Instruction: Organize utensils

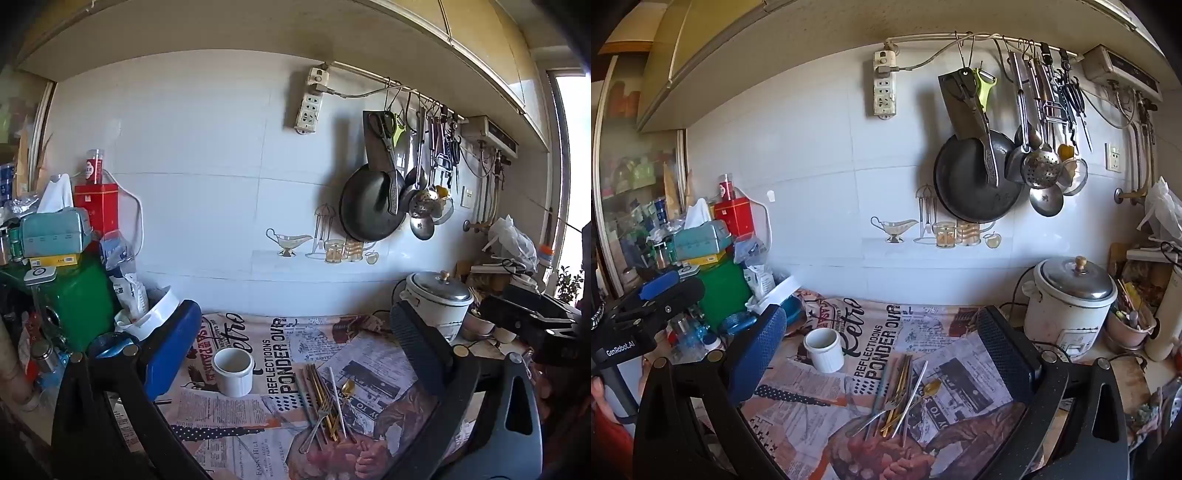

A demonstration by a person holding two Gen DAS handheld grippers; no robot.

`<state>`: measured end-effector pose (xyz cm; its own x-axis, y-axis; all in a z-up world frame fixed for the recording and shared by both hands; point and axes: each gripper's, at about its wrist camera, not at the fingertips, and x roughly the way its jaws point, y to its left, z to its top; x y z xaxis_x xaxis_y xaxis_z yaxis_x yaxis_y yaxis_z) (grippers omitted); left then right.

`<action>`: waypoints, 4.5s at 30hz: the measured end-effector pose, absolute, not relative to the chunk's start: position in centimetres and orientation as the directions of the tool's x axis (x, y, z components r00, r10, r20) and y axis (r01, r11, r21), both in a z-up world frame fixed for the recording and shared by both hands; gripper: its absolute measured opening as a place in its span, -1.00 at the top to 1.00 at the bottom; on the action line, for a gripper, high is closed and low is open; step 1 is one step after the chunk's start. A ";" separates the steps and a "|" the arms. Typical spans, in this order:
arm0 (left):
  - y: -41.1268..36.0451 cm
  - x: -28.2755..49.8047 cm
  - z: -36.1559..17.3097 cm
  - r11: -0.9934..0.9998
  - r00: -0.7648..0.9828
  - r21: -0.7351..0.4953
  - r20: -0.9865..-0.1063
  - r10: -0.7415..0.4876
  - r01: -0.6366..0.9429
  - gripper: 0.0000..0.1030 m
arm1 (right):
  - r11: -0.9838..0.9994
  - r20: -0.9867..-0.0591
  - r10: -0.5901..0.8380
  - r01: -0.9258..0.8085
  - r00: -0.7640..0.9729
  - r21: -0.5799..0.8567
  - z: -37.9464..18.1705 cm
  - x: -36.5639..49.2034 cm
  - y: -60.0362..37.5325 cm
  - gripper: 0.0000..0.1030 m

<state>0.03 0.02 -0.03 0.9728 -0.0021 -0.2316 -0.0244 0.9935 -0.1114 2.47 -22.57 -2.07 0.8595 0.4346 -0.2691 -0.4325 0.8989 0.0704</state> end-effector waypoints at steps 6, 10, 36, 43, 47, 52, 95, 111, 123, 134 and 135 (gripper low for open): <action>0.2 0.3 -0.4 0.993 0.971 -0.115 -0.237 -0.005 -0.023 -0.99 | 0.904 -0.279 0.422 -0.423 0.863 0.059 -2.1 2.6 -22.7 -0.99; 0.4 0.1 -0.6 0.991 0.968 -0.127 -0.250 -0.005 -0.028 -0.99 | 0.903 -0.280 0.424 -0.426 0.861 0.056 -2.8 2.3 -22.0 -0.99; 0.8 0.7 -0.9 0.990 0.963 -0.138 -0.269 -0.019 -0.019 -0.99 | 0.902 -0.279 0.428 -0.427 0.860 0.069 -2.5 2.5 -22.1 -0.99; 0.7 0.8 -0.9 0.990 0.962 -0.137 -0.272 -0.021 -0.017 -0.99 | 0.903 -0.278 0.425 -0.423 0.861 0.071 -2.4 2.5 -22.2 -0.99; 0.7 0.8 -0.8 0.991 0.962 -0.134 -0.271 -0.021 -0.016 -0.99 | 0.906 -0.278 0.420 -0.417 0.864 0.074 -2.3 2.6 -22.3 -0.99; 0.4 0.8 -0.8 0.991 0.963 -0.133 -0.270 -0.021 -0.015 -0.99 | 0.906 -0.276 0.420 -0.416 0.865 0.075 -2.2 2.4 -22.4 -0.99; -0.5 5.4 -2.2 0.991 0.931 -0.131 -0.365 -0.014 -0.037 -0.99 | 0.922 -0.361 0.384 -0.377 0.850 0.093 -4.4 6.4 -23.3 -0.99; -2.0 16.9 -13.5 0.990 0.760 -0.078 -0.648 0.041 -0.120 -0.99 | 0.964 -0.713 0.238 -0.253 0.660 0.087 -16.2 17.9 -24.2 -0.98; -4.1 24.0 -24.3 0.990 0.549 -0.015 -0.833 0.066 -0.142 -0.99 | 0.963 -0.869 0.234 -0.224 0.437 0.147 -24.9 24.7 -24.0 -0.72; -6.3 26.9 -29.9 0.997 0.405 -0.065 -0.913 -0.038 -0.051 -0.32 | 0.939 -0.901 0.289 -0.278 0.324 0.202 -28.0 28.5 -22.5 -0.24; -6.6 27.2 -30.3 0.996 0.395 -0.076 -0.917 -0.055 -0.038 -0.27 | 0.936 -0.900 0.299 -0.279 0.317 0.213 -28.1 28.7 -22.5 -0.21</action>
<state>27.18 -6.58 -30.27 0.3951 -0.0552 -0.9170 -0.0377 0.9964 -0.0763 28.75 -22.54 -28.10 0.3171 0.2992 -0.9000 -0.2791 0.9363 0.2130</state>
